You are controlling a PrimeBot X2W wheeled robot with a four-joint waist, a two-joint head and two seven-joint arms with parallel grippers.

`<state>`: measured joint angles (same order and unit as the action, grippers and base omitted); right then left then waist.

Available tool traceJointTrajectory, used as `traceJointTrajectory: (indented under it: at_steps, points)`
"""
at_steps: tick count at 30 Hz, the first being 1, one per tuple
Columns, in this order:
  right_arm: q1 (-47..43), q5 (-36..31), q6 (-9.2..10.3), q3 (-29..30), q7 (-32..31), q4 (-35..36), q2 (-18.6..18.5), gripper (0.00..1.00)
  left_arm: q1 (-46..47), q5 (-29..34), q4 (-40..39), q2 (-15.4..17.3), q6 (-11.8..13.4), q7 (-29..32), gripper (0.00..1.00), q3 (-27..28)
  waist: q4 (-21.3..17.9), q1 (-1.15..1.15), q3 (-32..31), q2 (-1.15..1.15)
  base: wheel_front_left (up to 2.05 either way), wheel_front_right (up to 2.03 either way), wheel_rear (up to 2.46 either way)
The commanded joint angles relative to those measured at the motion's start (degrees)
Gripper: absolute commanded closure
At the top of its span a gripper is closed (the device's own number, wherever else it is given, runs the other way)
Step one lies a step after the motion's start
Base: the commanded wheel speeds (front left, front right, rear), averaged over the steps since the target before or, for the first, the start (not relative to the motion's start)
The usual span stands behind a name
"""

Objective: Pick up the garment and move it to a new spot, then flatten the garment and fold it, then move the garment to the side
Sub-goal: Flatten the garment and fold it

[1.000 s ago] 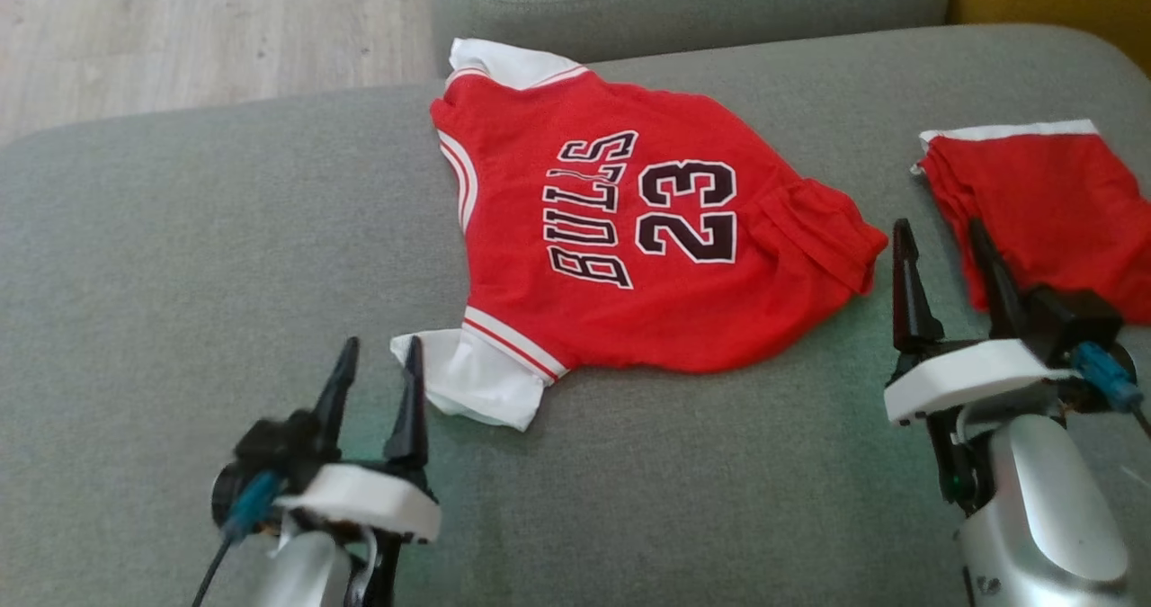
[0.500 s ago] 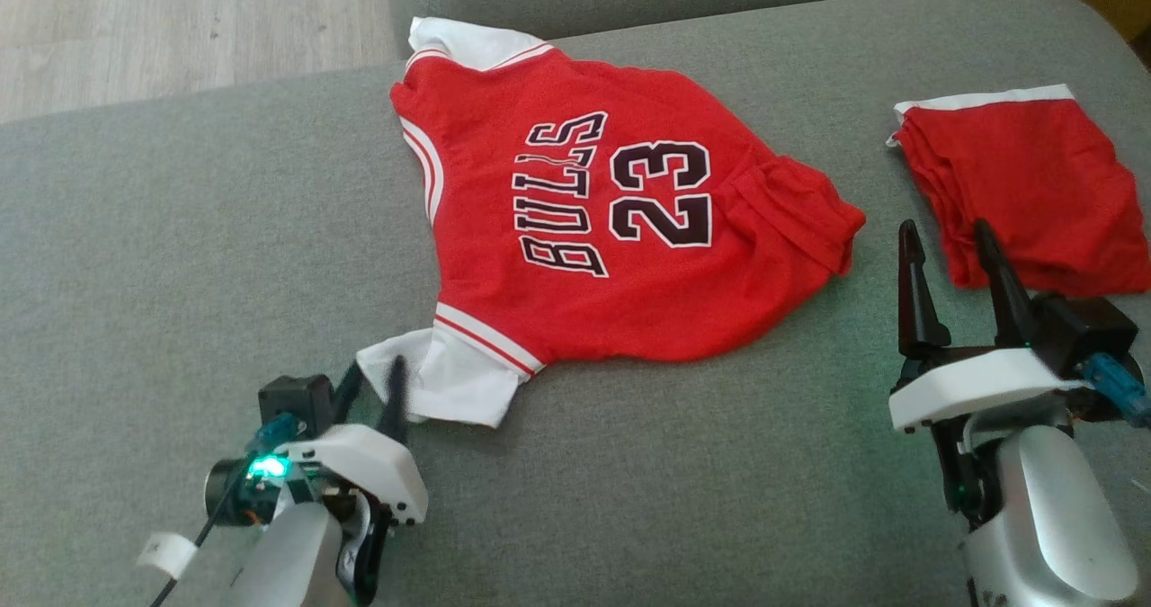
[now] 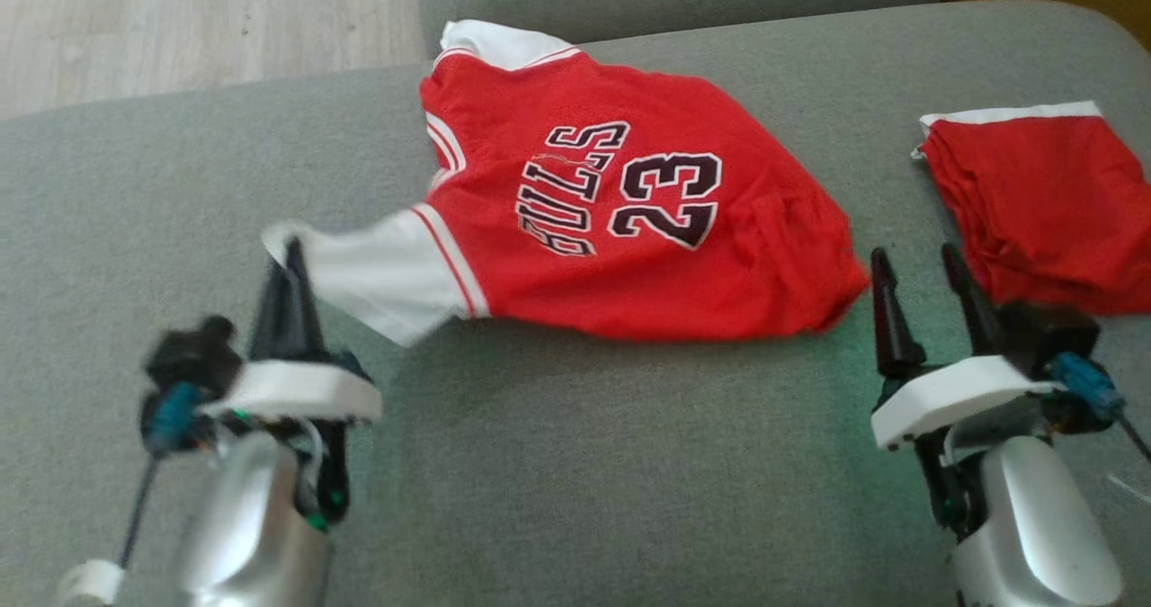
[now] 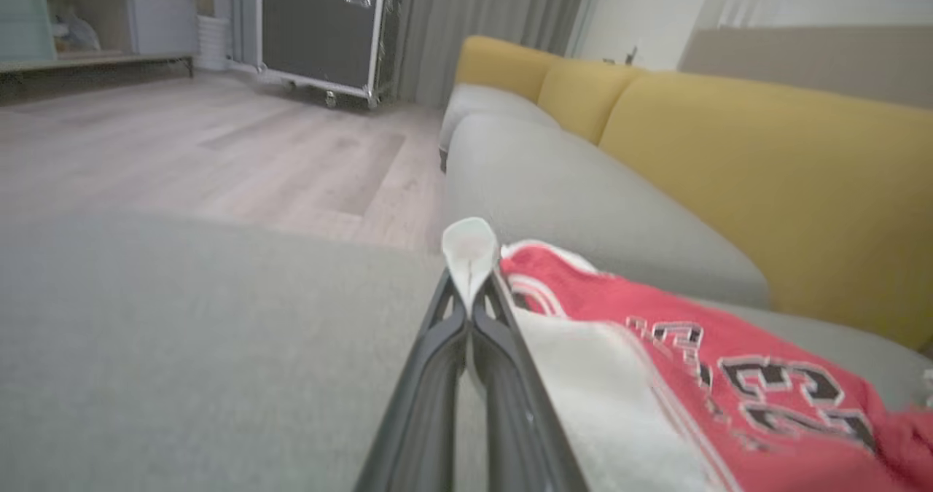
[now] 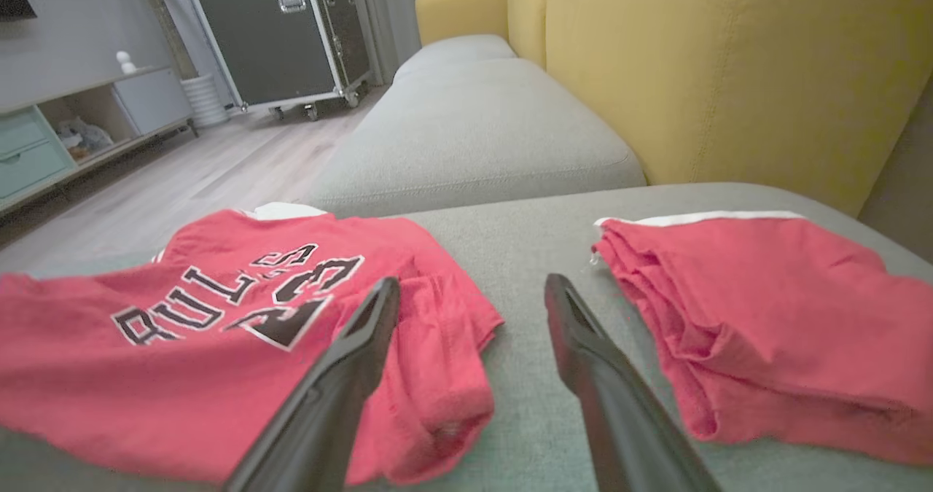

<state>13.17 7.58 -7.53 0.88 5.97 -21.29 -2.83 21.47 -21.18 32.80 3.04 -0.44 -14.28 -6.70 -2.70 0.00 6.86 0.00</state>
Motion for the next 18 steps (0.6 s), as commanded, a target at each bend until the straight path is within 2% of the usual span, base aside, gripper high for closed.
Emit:
traceJointTrajectory:
  at_steps: [1, 6, 10, 11, 12, 13, 14, 18]
  points:
    - [0.27, 0.14, 0.04, -1.79, -0.67, 1.23, -0.05, 0.0, 2.21, 0.65, -5.21, 1.05, 0.38, -0.65, 1.0, 3.45, 0.47, 0.0, 0.03, 0.0, 0.0, 0.0, 0.0]
    - [-0.31, 0.31, 0.04, -2.83, -4.6, -0.87, -0.05, 0.0, -1.99, 3.86, -18.36, 0.33, 1.22, -0.7, 1.0, 9.58, 1.67, 0.0, 0.26, 0.0, 0.0, 0.0, 0.0]
    - [-0.48, 0.63, 0.04, -3.3, -6.04, -1.63, -0.05, 0.0, -5.62, 6.64, -18.74, 0.01, 1.66, -0.71, 1.0, 10.34, 2.46, 0.0, 0.17, 0.0, 0.0, 0.0, 0.0]
    - [-0.5, 0.86, 0.04, -3.41, -6.17, -1.71, -0.05, 0.0, -6.37, 7.16, -17.48, -0.03, 2.19, -0.71, 0.96, 10.45, 2.6, 0.0, 0.1, 0.0, 0.0, 0.0, 0.0]
    - [-0.51, 1.13, 0.04, -3.47, -6.24, -1.8, -0.05, 0.0, -6.93, 7.21, -15.92, -0.06, 2.63, -0.71, 0.67, 10.55, 2.74, 0.0, -0.02, 0.0, 0.0, 0.0, 0.0]
    - [-0.51, 1.34, 0.04, -3.48, -6.28, -1.91, -0.05, 0.0, -7.31, 7.41, -14.35, -0.08, 3.19, -0.71, 0.18, 10.62, 2.87, 0.0, -0.14, 0.0, 0.0, 0.0, 0.0]
    - [-0.52, 1.55, 0.04, -3.51, -6.31, -2.01, -0.05, 0.0, -7.46, 7.46, -12.94, -0.1, 3.51, -0.71, 0.0, 10.61, 3.03, 0.0, -0.28, 0.0, 0.0, 0.0, 0.0]
    - [-0.58, 2.83, 0.04, -3.76, -5.87, -2.17, -0.05, 0.0, -7.42, 7.06, -12.01, -0.13, 3.82, -0.71, 0.0, 10.67, 3.67, 0.0, -1.09, 0.0, 0.0, 0.0, 0.0]
